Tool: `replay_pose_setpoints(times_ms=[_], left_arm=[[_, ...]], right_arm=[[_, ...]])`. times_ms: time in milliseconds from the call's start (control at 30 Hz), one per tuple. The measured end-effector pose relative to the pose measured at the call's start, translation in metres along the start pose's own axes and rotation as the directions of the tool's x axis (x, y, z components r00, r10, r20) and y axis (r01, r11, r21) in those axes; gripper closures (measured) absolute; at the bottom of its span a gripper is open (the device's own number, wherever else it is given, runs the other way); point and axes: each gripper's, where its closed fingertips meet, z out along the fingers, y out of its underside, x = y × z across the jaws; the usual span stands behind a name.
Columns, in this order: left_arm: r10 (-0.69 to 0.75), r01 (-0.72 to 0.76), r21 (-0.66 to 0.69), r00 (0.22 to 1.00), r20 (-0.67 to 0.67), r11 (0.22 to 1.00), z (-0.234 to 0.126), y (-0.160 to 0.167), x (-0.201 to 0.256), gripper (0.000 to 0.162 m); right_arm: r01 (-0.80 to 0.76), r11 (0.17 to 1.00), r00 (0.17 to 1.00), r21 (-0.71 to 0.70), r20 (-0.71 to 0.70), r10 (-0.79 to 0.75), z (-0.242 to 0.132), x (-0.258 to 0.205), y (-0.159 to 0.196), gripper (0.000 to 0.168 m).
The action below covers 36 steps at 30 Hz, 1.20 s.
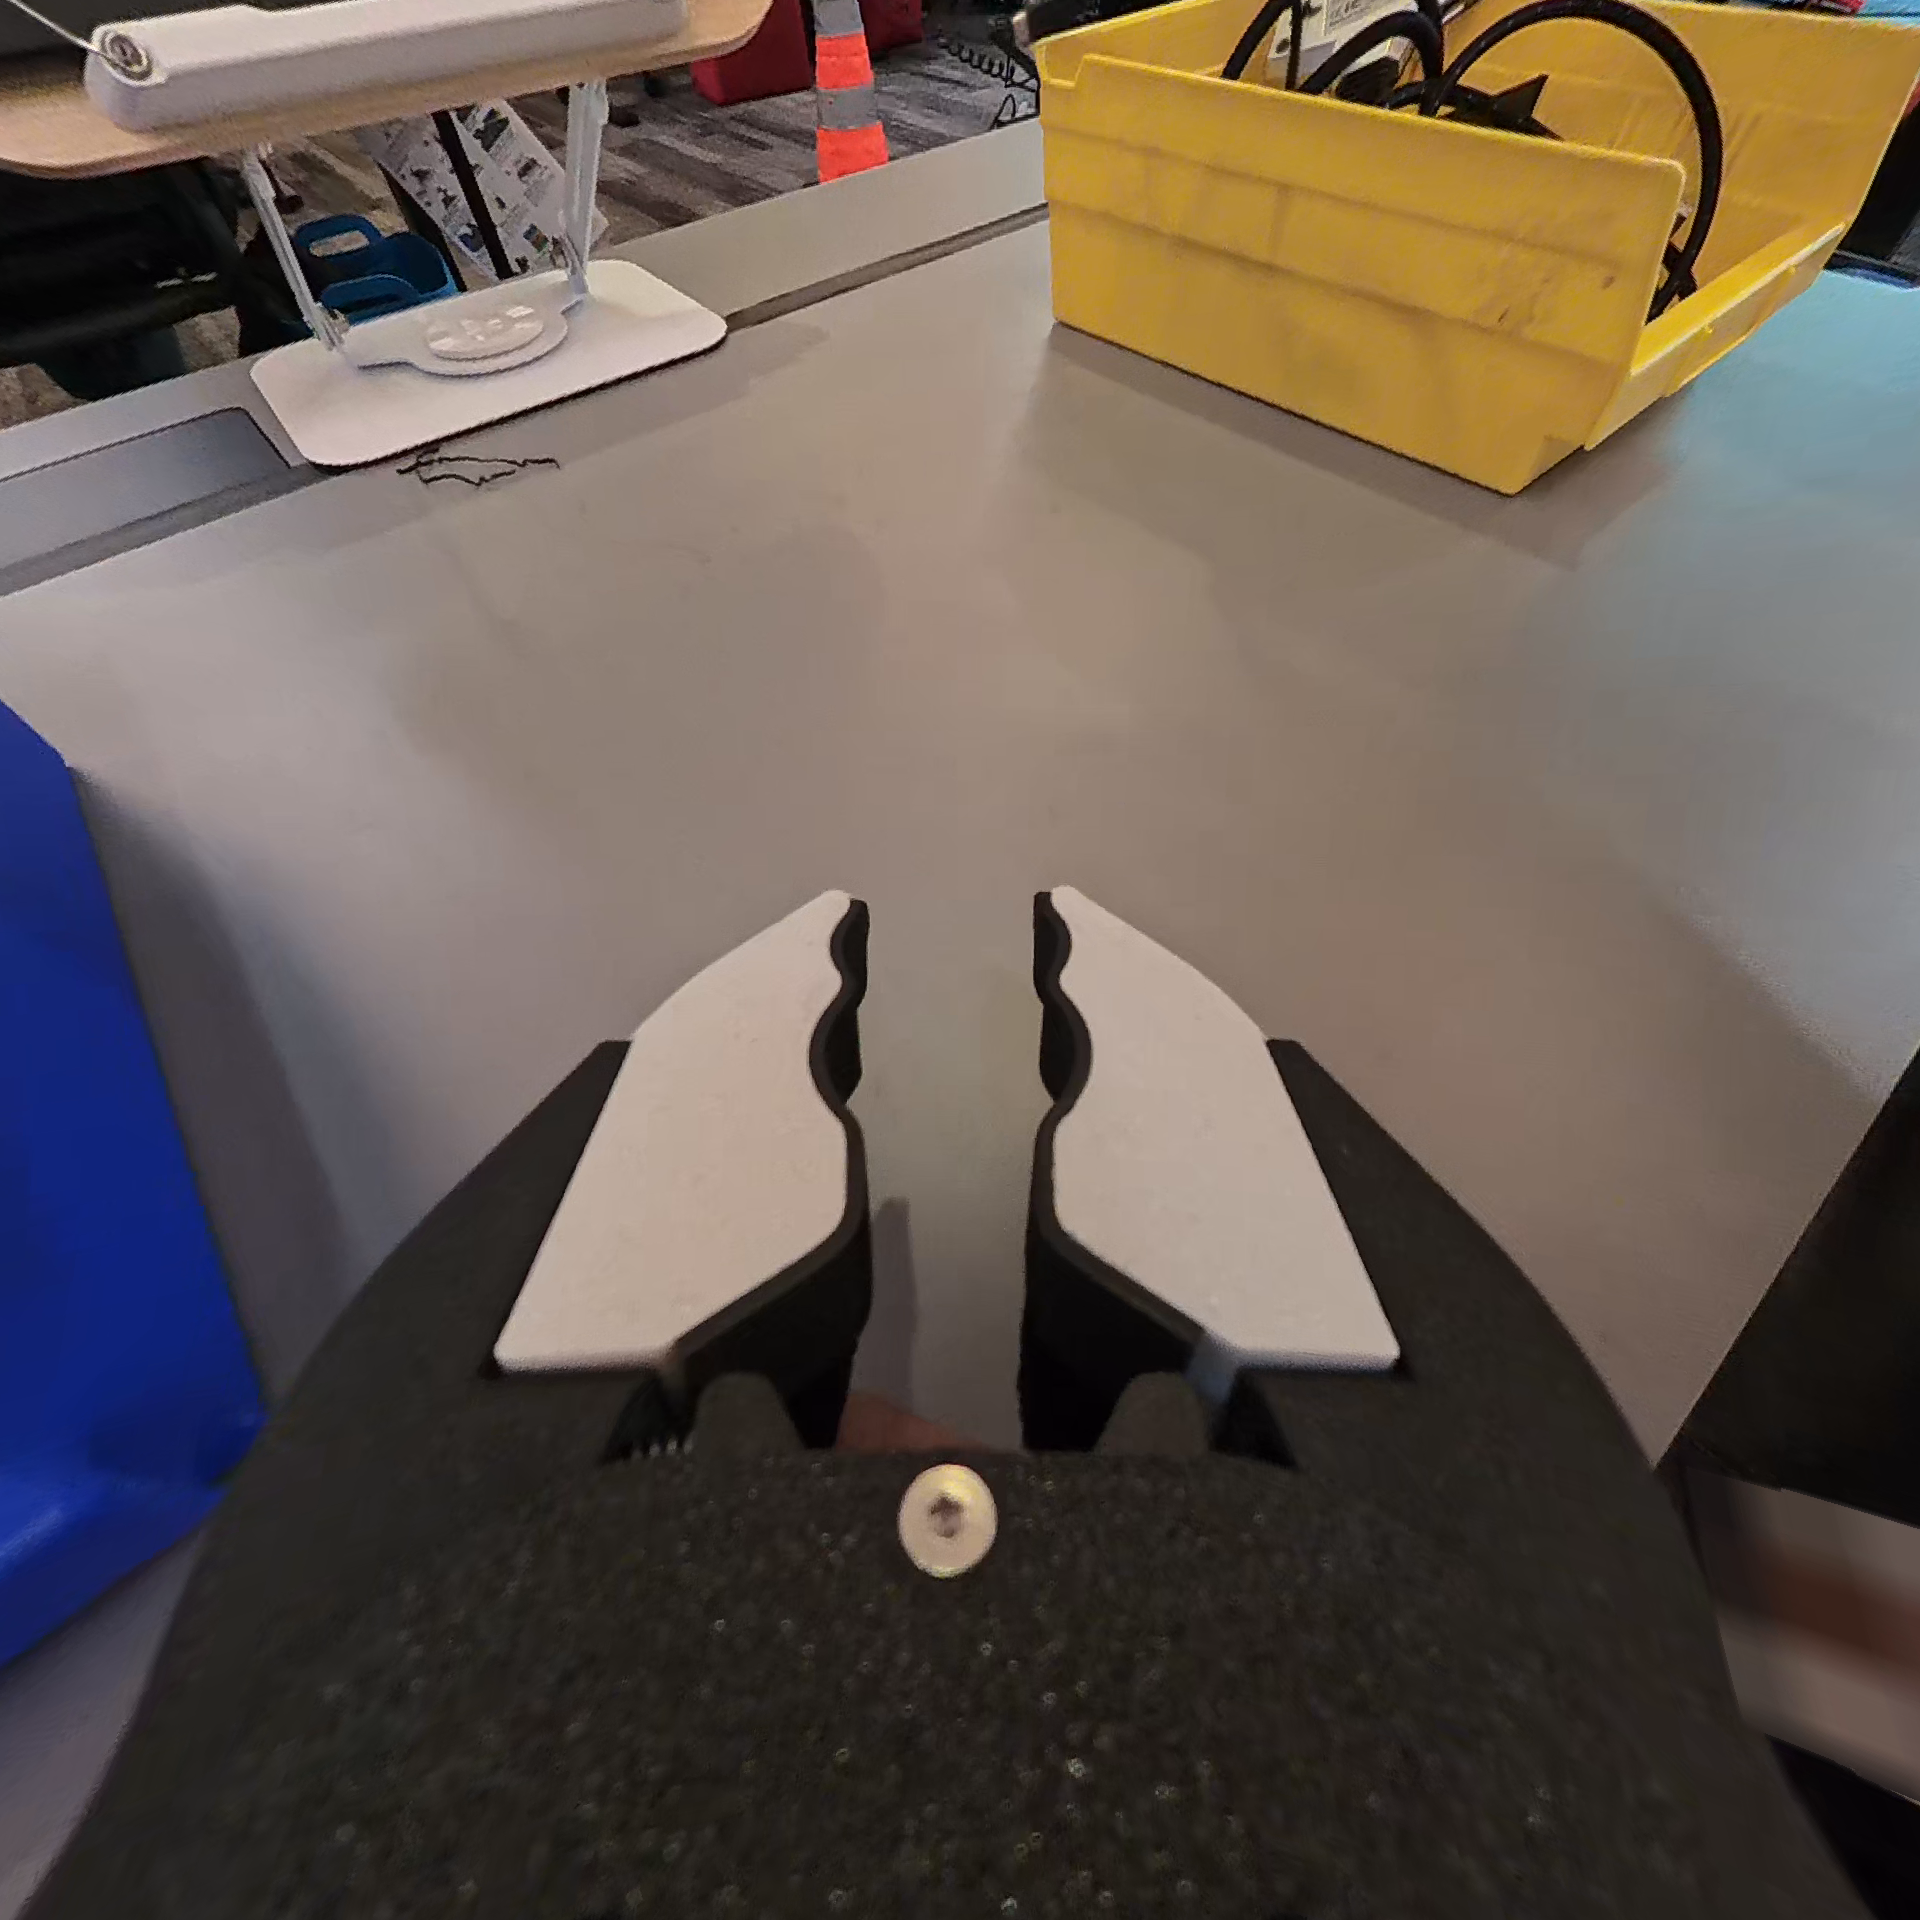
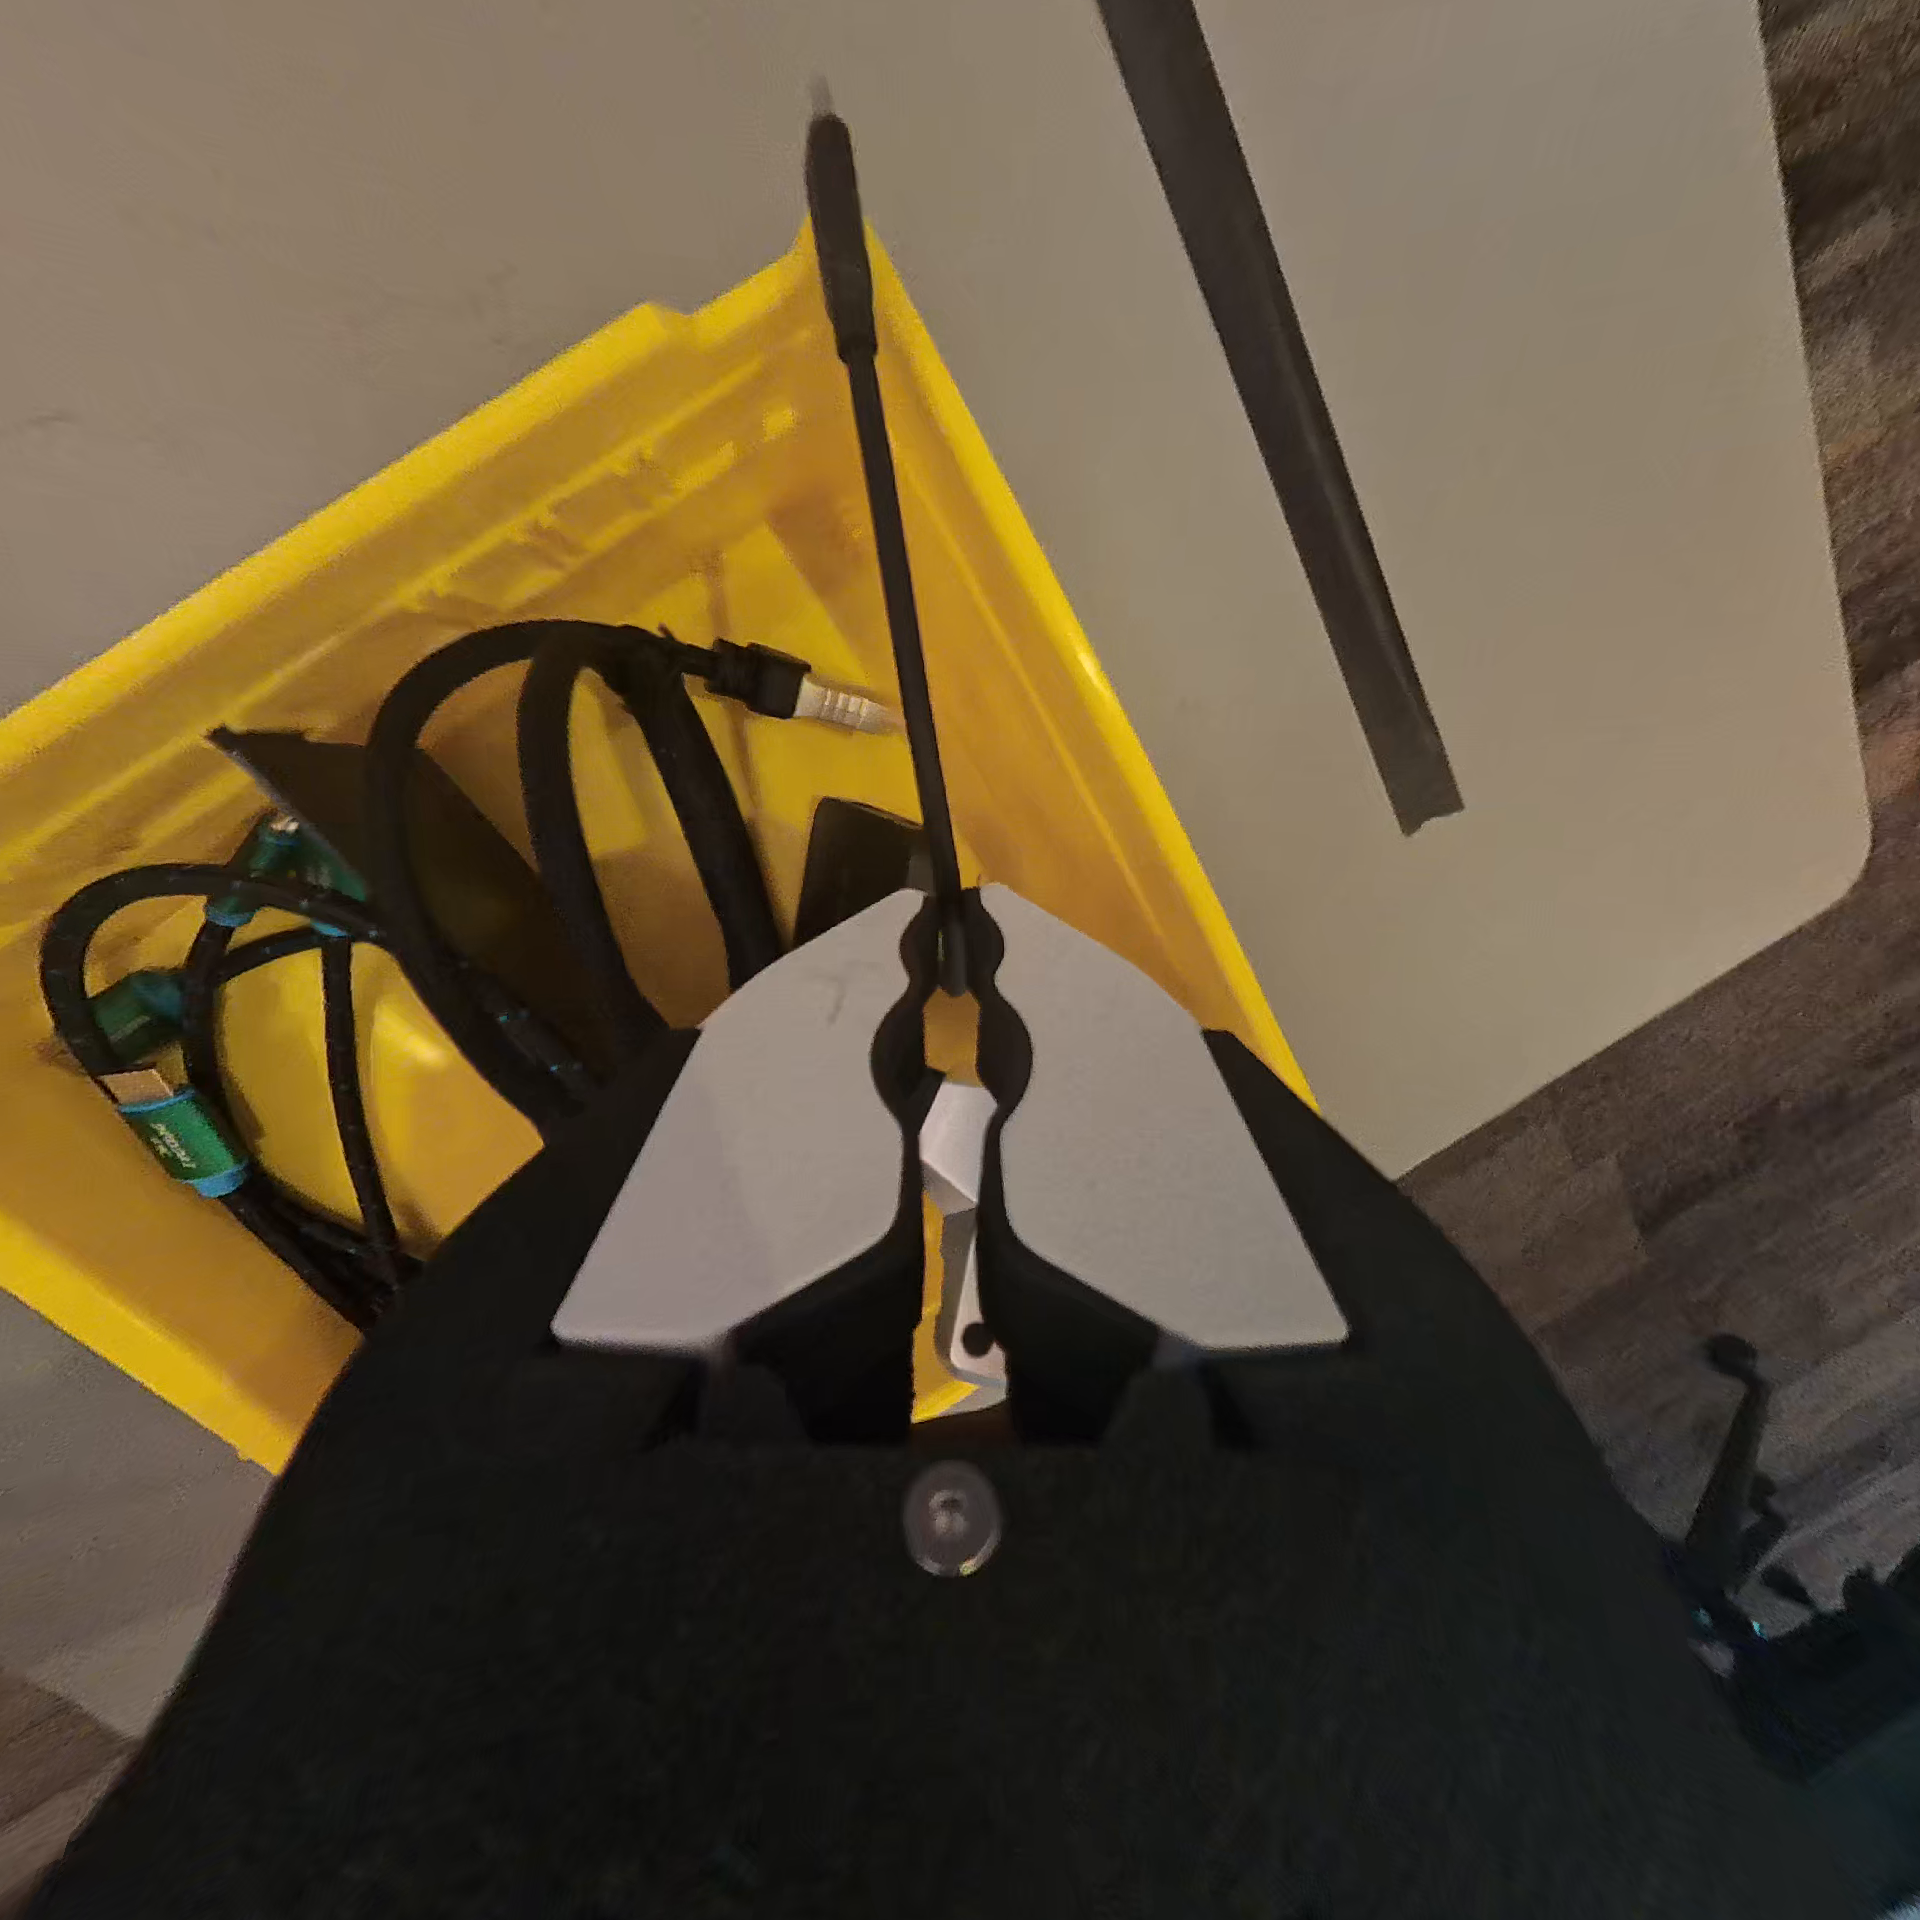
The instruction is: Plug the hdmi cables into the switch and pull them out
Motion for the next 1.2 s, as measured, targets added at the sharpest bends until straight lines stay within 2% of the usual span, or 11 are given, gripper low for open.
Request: replay_pose_setpoints(times_ms=[200, 267, 367, 467, 633, 733, 833, 933, 1033, 1133, 1200], left_arm=[[0.015, -0.015, -0.001, 1.000, -0.001, 1.000, 0.000, 0.000, 0.002, 0.132], [0.012, -0.012, 0.000, 1.000, 0.000, 1.000, -0.001, 0.000, 0.001, 0.132], [0.007, -0.007, 0.002, 1.000, 0.001, 1.000, -0.004, 0.001, -0.001, 0.132], [-0.010, 0.010, -0.004, 1.000, 0.008, 1.000, -0.004, 0.002, -0.004, 0.132], [-0.018, 0.014, 0.053, 0.997, 0.070, 0.998, -0.017, -0.011, -0.015, 0.130], [-0.038, 0.025, 0.113, 0.992, 0.117, 0.993, -0.034, -0.019, -0.022, 0.130], [-0.075, 0.041, 0.169, 0.977, 0.198, 0.985, -0.057, -0.020, -0.035, 0.131], [-0.098, 0.040, 0.208, 0.957, 0.273, 0.977, -0.083, -0.019, -0.047, 0.133], [-0.124, 0.048, 0.218, 0.930, 0.346, 0.975, -0.108, -0.009, -0.062, 0.133], [-0.123, 0.031, 0.220, 0.899, 0.420, 0.975, -0.123, 0.000, -0.078, 0.132], [-0.097, 0.001, 0.205, 0.884, 0.458, 0.979, -0.125, 0.002, -0.086, 0.133]], right_arm=[[0.048, 0.952, 0.997, -0.303, -0.046, -0.065, 0.040, 0.008, 0.029, 0.164], [0.038, 0.940, 0.992, -0.338, -0.099, -0.076, 0.052, 0.017, 0.035, 0.164], [-0.036, 0.964, 0.994, -0.264, -0.113, 0.006, 0.052, 0.021, 0.032, 0.162], [-0.057, 0.969, 0.989, -0.241, -0.146, 0.022, 0.034, 0.028, 0.035, 0.136], [-0.084, 0.996, 0.932, 0.012, -0.352, 0.083, -0.048, 0.038, 0.001, 0.133], [-0.059, 0.958, 0.879, 0.281, -0.441, 0.184, -0.106, -0.008, -0.025, 0.131], [-0.061, 0.817, 0.842, 0.573, -0.409, 0.350, -0.141, -0.088, -0.026, 0.133], [-0.025, 0.729, 0.816, 0.684, -0.407, 0.411, -0.131, -0.168, 0.004, 0.131], [-0.200, 0.621, 0.786, 0.758, -0.254, 0.563, -0.091, -0.226, 0.032, 0.131], [-0.338, 0.453, 0.556, 0.825, -0.213, 0.803, -0.066, -0.253, 0.070, 0.135], [-0.370, 0.418, 0.606, 0.829, -0.126, 0.786, -0.050, -0.293, 0.063, 0.135]])
